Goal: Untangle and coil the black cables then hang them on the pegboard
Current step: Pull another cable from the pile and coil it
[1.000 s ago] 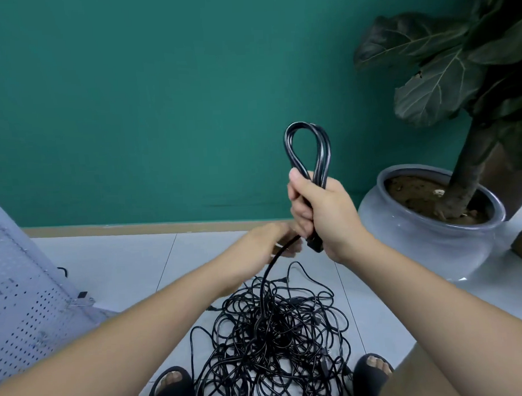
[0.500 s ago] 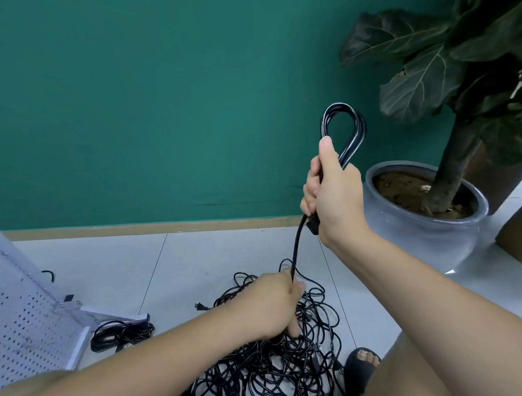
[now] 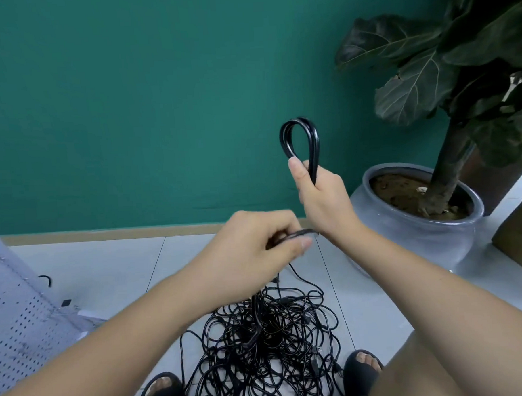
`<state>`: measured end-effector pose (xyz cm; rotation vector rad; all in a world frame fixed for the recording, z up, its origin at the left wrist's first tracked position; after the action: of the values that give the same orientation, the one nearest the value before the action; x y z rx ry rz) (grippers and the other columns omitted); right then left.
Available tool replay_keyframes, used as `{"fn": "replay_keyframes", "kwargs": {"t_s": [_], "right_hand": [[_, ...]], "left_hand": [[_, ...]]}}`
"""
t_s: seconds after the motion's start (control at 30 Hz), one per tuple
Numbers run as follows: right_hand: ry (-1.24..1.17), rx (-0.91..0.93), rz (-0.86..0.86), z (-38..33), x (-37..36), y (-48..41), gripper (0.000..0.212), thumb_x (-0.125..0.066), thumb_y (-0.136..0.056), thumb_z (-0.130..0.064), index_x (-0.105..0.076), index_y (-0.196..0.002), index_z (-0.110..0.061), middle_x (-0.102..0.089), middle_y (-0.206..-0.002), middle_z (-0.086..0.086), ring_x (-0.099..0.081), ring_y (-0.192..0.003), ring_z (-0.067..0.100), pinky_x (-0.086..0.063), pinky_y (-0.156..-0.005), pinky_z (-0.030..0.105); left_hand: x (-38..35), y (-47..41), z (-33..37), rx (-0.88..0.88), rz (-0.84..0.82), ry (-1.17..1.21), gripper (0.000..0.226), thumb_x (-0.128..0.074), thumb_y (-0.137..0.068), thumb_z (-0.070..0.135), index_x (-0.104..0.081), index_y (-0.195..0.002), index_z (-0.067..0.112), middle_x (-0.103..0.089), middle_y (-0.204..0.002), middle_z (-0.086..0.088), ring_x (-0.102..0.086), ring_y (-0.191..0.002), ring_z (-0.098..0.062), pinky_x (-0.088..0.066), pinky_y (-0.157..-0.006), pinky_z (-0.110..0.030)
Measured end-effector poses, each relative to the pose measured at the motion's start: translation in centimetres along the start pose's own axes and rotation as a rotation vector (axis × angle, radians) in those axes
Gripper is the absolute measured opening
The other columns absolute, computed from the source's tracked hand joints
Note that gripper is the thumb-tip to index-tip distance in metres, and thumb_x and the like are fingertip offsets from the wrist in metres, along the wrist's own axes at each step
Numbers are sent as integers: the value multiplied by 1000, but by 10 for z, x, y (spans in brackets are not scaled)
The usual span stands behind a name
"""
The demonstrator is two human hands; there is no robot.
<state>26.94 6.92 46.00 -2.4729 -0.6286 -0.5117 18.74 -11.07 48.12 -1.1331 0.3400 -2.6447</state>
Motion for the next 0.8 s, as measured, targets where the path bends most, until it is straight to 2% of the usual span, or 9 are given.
{"fn": "replay_keyframes", "kwargs": {"t_s": [0.07, 0.13, 0.27, 0.33, 0.4, 0.47, 0.57, 0.67, 0.8], "right_hand": [[-33, -14, -95, 2, -1, 1, 66, -39, -111, -63, -38, -72, -9, -41, -61, -4, -37, -60, 16, -33, -62, 37], [-52, 0, -202, 0, -4, 6, 71, -30, -113, -63, -38, -65, -12, -40, -55, -5, -38, -56, 17, -33, -60, 35], [-204, -32, -332, -10, -10, 22, 99, -15, -99, -87, -46, -81, 5, -46, -59, 8, -43, -55, 23, -36, -57, 37], [-217, -71, -376, -16, -13, 29, 97, -11, -95, -90, -52, -81, -3, -48, -59, 5, -44, -54, 20, -34, -52, 30], [-222, -68, -442, -20, -15, 36, 84, -19, -88, -91, -53, -79, -14, -48, -59, -2, -42, -52, 18, -34, -51, 27], [-228, -30, -495, -21, -20, 41, 69, -39, -86, -85, -48, -78, -16, -43, -59, -7, -38, -51, 14, -34, -55, 30], [-190, 17, -487, -21, -23, 41, 68, -62, -89, -72, -44, -81, -7, -42, -59, -7, -38, -53, 17, -37, -58, 36], [-236, 12, -495, -19, -22, 39, 57, -65, -97, -52, -41, -83, -3, -41, -60, -3, -36, -53, 19, -34, -55, 36], [-300, -50, -626, -19, -21, 42, 42, -62, -105, -34, -38, -76, -15, -33, -63, 2, -28, -55, 20, -26, -51, 30]], "left_hand": [[8, -5, -8, -24, 104, 40, 17, -72, -101, 32, -71, -86, 26, -61, -69, 8, -53, -62, -11, -47, -63, -33], [14, -10, -17, -53, 250, 52, 16, -75, -100, 27, -71, -85, 30, -63, -74, 9, -56, -68, -12, -46, -66, -31], [25, -18, -25, -48, 463, 79, 12, -82, -94, 24, -74, -85, 24, -67, -79, 6, -58, -73, -12, -45, -69, -25], [31, -21, -29, -34, 515, 129, 15, -87, -89, 26, -74, -82, 20, -68, -75, 3, -57, -69, -14, -46, -66, -31], [35, -24, -30, -29, 552, 122, 23, -91, -84, 29, -72, -78, 18, -64, -69, -2, -49, -64, -14, -40, -61, -32], [37, -26, -28, -30, 575, 102, 27, -93, -80, 30, -71, -75, 16, -62, -67, -3, -46, -63, -10, -38, -59, -28], [41, -27, -27, -83, 592, 12, 22, -91, -83, 29, -73, -79, 16, -64, -73, 2, -54, -68, -13, -43, -64, -29], [47, -28, -32, -168, 649, -148, 19, -86, -90, 32, -77, -87, 16, -62, -86, 3, -59, -82, -18, -48, -74, -32], [51, -29, -40, -301, 696, -303, 19, -83, -96, 25, -77, -92, 8, -60, -102, -2, -60, -89, -19, -52, -79, -33]]}}
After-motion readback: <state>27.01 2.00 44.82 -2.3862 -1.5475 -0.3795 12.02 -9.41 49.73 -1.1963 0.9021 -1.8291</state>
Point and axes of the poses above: each hand's wrist, its own y-axis away from the middle knuckle, its own x-axis out of the back of the hand, z = x × y, the point moved 1 cm from there along -y, towards the middle knuckle
